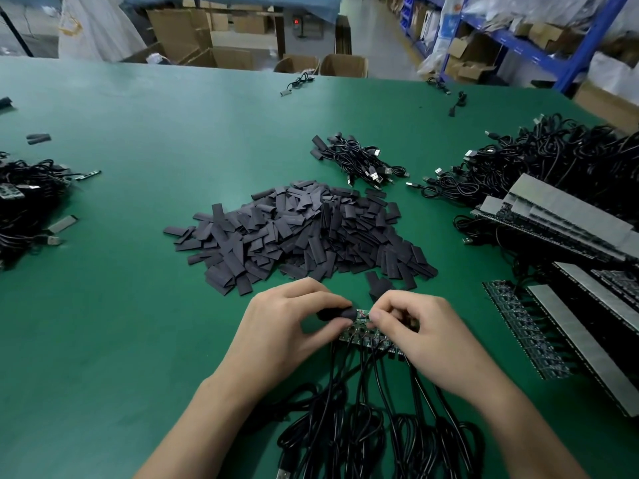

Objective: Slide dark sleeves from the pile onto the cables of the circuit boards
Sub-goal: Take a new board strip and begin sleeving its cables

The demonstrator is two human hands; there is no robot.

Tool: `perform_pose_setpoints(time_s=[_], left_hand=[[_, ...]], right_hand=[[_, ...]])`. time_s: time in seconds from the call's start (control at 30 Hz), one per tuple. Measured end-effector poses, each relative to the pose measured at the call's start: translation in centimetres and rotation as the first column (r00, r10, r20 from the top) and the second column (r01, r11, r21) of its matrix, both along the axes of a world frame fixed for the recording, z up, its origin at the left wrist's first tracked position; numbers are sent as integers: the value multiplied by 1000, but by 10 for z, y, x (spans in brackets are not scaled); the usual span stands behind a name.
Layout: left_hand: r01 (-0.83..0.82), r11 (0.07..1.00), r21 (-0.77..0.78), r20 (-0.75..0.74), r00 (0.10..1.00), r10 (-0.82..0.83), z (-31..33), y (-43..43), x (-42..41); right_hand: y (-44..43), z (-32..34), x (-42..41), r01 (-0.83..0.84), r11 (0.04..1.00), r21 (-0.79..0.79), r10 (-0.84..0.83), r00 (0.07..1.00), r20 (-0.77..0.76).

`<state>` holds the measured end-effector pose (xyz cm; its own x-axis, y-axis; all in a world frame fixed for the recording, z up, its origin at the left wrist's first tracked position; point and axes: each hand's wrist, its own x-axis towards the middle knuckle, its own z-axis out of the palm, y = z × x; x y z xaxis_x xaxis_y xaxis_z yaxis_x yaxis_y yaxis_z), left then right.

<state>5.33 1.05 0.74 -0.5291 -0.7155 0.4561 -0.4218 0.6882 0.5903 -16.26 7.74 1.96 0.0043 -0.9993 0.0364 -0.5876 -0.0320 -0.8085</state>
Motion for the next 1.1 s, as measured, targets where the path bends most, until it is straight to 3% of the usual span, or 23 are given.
perform_pose_setpoints(time_s=[0.3, 0.93, 1.1], left_hand=[[42, 996, -84, -4, 999, -42, -2, 2, -2], [51, 991, -124, -58, 997, -59, -2, 1, -4], [-82, 993, -84, -162, 984, 68, -1, 2, -4]], right_hand=[[-2, -5, 4, -20, 998, 51, 14, 992, 125], [0, -3, 5, -49, 998, 41, 43, 990, 133], [-3, -3, 4, -14, 999, 44, 1, 961, 277]])
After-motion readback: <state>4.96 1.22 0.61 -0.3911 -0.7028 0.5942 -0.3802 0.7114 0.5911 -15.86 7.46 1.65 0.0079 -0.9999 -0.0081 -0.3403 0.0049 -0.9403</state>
